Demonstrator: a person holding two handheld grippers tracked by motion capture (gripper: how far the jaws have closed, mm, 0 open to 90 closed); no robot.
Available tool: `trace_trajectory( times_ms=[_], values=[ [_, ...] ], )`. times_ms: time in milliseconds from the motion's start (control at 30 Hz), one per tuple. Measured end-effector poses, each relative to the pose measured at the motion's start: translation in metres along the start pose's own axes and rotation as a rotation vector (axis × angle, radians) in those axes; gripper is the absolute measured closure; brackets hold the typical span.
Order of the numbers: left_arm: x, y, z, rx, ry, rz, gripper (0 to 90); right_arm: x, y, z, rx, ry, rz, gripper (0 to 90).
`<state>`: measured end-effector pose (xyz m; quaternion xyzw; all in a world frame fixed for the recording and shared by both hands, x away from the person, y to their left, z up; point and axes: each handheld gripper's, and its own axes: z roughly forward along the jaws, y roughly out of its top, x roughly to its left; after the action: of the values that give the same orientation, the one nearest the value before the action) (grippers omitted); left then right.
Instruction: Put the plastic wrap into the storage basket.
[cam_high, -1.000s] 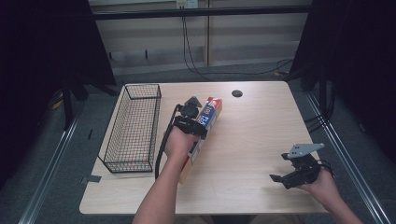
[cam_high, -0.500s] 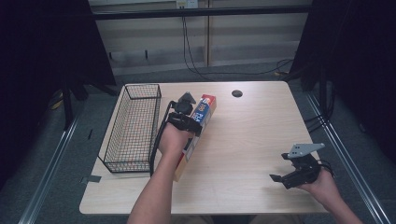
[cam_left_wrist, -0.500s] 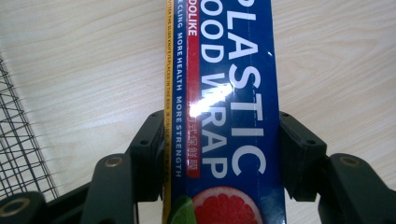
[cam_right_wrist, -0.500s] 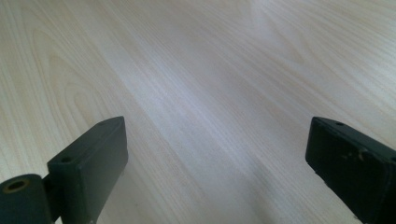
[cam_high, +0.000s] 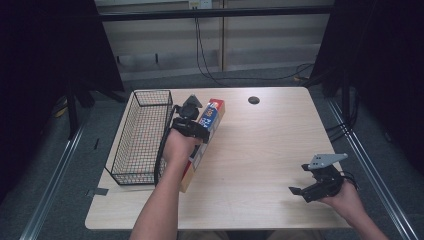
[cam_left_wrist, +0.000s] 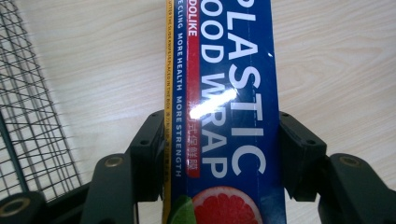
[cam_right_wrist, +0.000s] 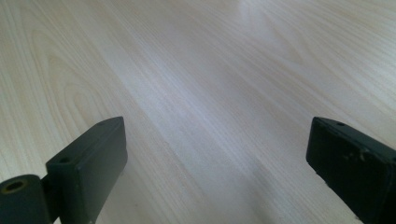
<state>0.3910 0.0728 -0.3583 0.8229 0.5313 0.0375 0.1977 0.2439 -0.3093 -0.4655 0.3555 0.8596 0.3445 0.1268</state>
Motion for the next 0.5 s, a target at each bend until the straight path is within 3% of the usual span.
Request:
trace_trajectory(
  times_ms=[500],
  values=[
    [0.011, 0.0, -0.015, -0.025, 0.01, -0.04, 43.2, 0.0, 0.0, 0.0, 0.007, -0.003, 0.011, 4.3]
  ],
)
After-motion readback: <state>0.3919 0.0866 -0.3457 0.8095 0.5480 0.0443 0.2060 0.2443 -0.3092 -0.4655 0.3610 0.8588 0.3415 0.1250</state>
